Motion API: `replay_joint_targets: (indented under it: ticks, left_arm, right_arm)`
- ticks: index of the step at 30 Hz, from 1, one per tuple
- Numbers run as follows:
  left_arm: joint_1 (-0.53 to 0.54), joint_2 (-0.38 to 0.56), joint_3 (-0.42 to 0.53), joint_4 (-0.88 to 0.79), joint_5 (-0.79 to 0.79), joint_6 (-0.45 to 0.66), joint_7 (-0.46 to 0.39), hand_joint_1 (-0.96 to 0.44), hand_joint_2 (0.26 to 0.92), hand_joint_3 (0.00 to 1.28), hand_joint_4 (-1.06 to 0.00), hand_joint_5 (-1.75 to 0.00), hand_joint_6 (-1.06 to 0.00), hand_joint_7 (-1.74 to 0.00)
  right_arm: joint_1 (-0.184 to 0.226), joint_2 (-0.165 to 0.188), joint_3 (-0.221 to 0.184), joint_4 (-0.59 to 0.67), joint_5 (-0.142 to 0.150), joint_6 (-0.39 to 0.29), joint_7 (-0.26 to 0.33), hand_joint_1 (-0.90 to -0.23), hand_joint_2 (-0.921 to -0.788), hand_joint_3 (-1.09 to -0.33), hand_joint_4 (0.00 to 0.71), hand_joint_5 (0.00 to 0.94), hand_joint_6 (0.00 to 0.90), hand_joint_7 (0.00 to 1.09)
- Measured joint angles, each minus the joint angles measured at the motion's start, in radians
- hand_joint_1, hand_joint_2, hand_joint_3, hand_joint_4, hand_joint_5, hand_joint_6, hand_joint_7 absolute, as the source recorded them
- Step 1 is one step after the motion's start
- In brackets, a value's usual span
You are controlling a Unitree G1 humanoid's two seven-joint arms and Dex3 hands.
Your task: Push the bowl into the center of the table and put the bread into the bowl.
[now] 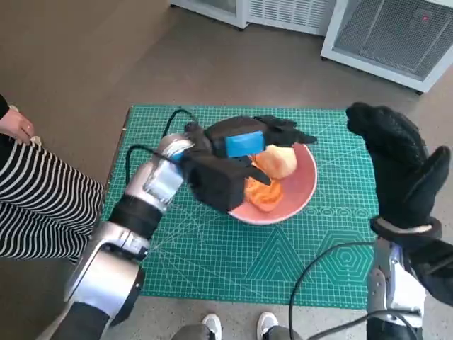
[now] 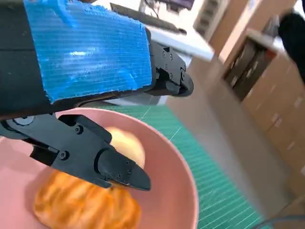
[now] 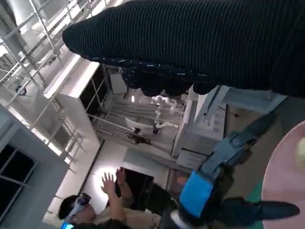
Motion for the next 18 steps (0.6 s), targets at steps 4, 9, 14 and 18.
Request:
replay_joint_targets:
  ticks: [4, 9, 14, 18]
  left_arm:
    - [0.030, -0.001, 0.067, -0.001, -0.083, -0.026, 0.000, -0.65, 0.921, 0.26, -0.05, 0.00, -0.20, -0.03]
    - [0.067, -0.008, 0.153, -0.028, -0.204, -0.040, -0.013, -0.71, 0.921, 0.44, -0.05, 0.00, -0.19, -0.03]
    - [0.116, -0.024, 0.235, -0.104, -0.335, -0.033, -0.044, -0.72, 0.921, 0.58, -0.10, -0.02, -0.20, -0.03]
    - [0.178, -0.044, 0.282, -0.221, -0.443, 0.023, -0.057, -0.72, 0.921, 0.63, -0.15, -0.04, -0.20, -0.04]
  right_arm:
    - [-0.015, 0.001, 0.005, 0.005, -0.002, 0.001, -0.004, -0.696, -0.921, -0.676, 0.146, 0.000, 0.062, 0.47]
    - [-0.032, 0.003, 0.013, 0.009, -0.002, 0.007, -0.005, -0.691, -0.921, -0.674, 0.141, 0.000, 0.063, 0.48]
    - [-0.046, 0.003, 0.014, 0.012, -0.002, 0.013, -0.005, -0.689, -0.921, -0.675, 0.139, 0.000, 0.063, 0.48]
    - [-0.065, 0.003, 0.015, 0.014, -0.002, 0.025, -0.009, -0.685, -0.921, -0.676, 0.138, 0.000, 0.063, 0.48]
